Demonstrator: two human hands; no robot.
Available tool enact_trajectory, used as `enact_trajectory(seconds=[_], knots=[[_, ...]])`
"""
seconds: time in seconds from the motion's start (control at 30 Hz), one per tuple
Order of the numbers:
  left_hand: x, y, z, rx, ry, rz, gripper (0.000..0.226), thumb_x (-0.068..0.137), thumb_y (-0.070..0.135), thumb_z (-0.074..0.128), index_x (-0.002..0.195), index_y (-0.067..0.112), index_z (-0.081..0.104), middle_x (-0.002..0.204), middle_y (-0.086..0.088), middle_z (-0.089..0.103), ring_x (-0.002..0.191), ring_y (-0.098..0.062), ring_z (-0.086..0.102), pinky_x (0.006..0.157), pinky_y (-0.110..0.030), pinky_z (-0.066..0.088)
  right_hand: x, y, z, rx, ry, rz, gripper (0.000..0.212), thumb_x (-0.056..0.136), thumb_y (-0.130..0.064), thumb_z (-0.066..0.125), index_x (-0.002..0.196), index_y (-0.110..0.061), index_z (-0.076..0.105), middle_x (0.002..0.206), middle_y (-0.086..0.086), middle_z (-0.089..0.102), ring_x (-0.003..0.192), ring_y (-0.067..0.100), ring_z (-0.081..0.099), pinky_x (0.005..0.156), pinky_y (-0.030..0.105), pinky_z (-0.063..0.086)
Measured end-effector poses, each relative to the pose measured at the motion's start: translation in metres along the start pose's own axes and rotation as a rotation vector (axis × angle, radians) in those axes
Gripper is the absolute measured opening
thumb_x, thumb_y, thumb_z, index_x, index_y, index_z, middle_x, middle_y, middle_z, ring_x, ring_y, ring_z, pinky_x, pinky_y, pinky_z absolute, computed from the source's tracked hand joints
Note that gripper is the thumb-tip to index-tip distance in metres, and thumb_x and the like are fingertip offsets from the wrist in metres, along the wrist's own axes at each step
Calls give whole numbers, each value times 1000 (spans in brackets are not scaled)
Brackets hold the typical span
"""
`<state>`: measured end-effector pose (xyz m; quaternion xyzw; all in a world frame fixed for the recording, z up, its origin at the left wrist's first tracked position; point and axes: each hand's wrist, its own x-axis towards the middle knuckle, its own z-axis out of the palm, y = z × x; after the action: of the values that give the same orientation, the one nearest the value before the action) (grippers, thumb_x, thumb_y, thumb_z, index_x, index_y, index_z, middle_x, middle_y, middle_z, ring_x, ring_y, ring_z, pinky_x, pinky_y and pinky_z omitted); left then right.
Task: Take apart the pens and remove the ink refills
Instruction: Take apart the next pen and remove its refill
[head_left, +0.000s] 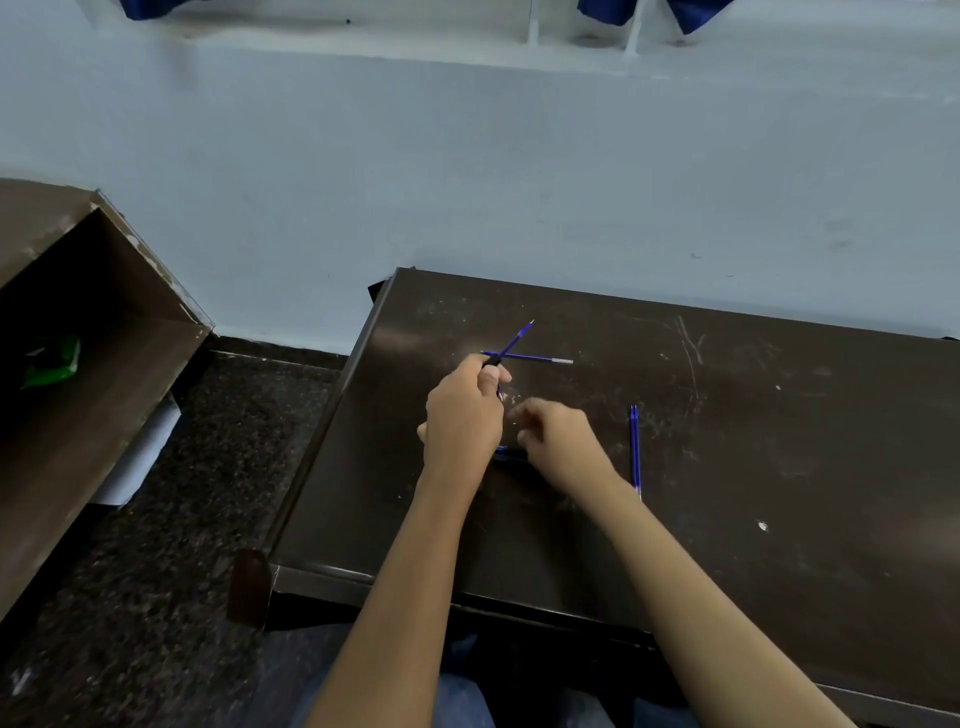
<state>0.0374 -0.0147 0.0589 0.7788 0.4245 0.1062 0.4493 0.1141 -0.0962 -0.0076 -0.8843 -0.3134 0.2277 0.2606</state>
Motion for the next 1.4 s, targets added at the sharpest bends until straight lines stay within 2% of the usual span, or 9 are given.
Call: enact_trajectory(seconds=[0.23, 0.57, 0.7, 0.83, 0.9, 0.97, 1.07, 1.17, 1.4], knots=[[1, -3, 2, 11, -30, 15, 26, 100, 23, 35, 91, 24, 59, 90, 4, 59, 86, -15, 57, 96, -50, 45, -4, 3, 20, -289, -77, -22, 31, 91, -14, 56, 122, -13, 57, 122, 9, 57, 114, 25, 49, 94, 39, 49], [2, -6, 4, 80, -87, 0, 27, 100, 24, 35, 93, 23, 61, 93, 5, 59, 97, -16, 57, 100, -50, 42, -3, 0, 17, -141, -59, 87, 24, 90, -13, 58, 114, -11, 59, 119, 10, 57, 112, 24, 52, 95, 39, 49], [2, -4, 4, 71, -91, 8, 25, 100, 25, 36, 89, 26, 59, 93, 5, 59, 100, -18, 58, 100, -51, 42, -3, -12, -5, 225, 39, 182, 19, 91, -12, 53, 108, -9, 62, 102, 3, 61, 100, 20, 58, 86, 32, 50], [1, -4, 6, 35, -40, 57, 26, 99, 26, 37, 89, 28, 60, 88, 8, 61, 92, -15, 59, 98, -49, 43, -9, -23, -34, 911, 143, 280, 20, 90, 0, 46, 76, -7, 58, 73, 10, 60, 70, 22, 53, 70, 35, 45], [0, -3, 6, 16, -50, 88, 26, 99, 27, 37, 89, 28, 61, 87, 7, 63, 89, -13, 59, 96, -47, 45, -13, -26, -50, 1322, 188, 317, 22, 95, 3, 41, 77, -4, 53, 76, 13, 58, 71, 21, 56, 76, 33, 52], [-2, -2, 6, -8, -73, 154, 26, 99, 26, 38, 94, 26, 64, 89, 5, 64, 84, -9, 58, 84, -31, 49, -17, -27, -66, 1640, 223, 330, 18, 99, 1, 38, 85, -2, 49, 88, 17, 60, 79, 25, 62, 79, 36, 55], [-4, 2, 8, -18, -90, 270, 27, 100, 24, 40, 102, 18, 67, 90, 2, 66, 73, -2, 55, 60, -5, 42, -21, -24, -78, 1763, 262, 275, 14, 101, -5, 36, 107, 0, 47, 99, 19, 64, 84, 29, 70, 76, 38, 58], [-6, 4, 9, -20, -84, 347, 27, 99, 24, 42, 105, 15, 68, 85, 2, 66, 67, 0, 55, 61, 3, 40, -25, -22, -82, 1796, 306, 234, 26, 102, -9, 37, 125, 1, 44, 102, 18, 69, 87, 28, 73, 77, 40, 59], [-8, 6, 12, 6, -123, 393, 27, 98, 26, 45, 111, 17, 68, 78, 8, 65, 61, 0, 54, 60, 1, 40, -31, -20, -89, 1780, 351, 138, 14, 102, -11, 38, 107, -3, 47, 101, 15, 70, 89, 25, 72, 85, 40, 57]])
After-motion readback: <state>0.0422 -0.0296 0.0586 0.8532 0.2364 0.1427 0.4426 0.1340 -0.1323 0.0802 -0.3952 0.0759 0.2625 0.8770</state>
